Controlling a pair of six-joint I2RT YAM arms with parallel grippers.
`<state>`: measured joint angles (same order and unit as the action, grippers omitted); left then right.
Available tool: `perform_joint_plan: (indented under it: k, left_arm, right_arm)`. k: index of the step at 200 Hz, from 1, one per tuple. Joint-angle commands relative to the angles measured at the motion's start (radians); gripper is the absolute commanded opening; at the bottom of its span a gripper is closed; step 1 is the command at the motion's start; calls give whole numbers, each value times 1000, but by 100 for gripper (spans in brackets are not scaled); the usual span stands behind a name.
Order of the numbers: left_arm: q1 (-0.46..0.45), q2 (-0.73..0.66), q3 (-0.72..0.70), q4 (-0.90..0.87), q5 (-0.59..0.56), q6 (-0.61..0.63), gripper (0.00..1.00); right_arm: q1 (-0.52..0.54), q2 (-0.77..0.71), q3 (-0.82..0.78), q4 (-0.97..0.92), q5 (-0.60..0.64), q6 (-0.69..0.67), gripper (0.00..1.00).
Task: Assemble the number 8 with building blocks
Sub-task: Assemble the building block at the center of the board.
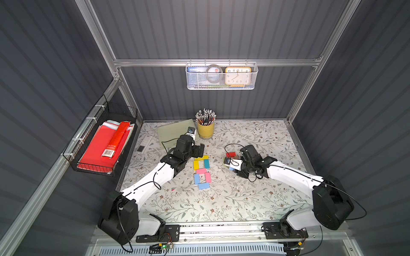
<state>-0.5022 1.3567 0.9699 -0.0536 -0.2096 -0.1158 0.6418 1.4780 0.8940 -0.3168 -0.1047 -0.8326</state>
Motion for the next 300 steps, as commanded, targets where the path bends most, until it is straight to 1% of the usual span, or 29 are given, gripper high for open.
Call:
perform_joint_plan:
  k: [1,40,74,116,137,168,199,264,300]
  left_arm:
    - [5,-24,-14,15,14,-11,99]
    - [5,-25,-16,15,13,-10,99]
    - [5,-19,-14,14,15,-10,99]
    - [5,-16,-14,15,15,-10,99]
    - [5,-18,-15,14,15,-10,99]
    - [5,-15,-14,14,15,-10,99]
    - [5,-15,-16,14,15,-9,99]
    - [5,-14,-16,16,18,-11,99]
    - [5,-14,-16,16,18,-11,99]
  right_arm:
    - [24,66,21,2,37,-65,17]
    - [42,147,44,13,75,-93,18]
    - [47,188,51,36,104,-104,23]
    - [50,199,29,71,123,-143,29]
    - [50,200,9,97,141,-167,33]
    - [51,207,-4,113,157,-189,46]
    - [51,211,-10,125,169,-197,52]
    - [50,214,-32,166,222,-234,50]
    - [51,209,-53,220,257,-259,50]
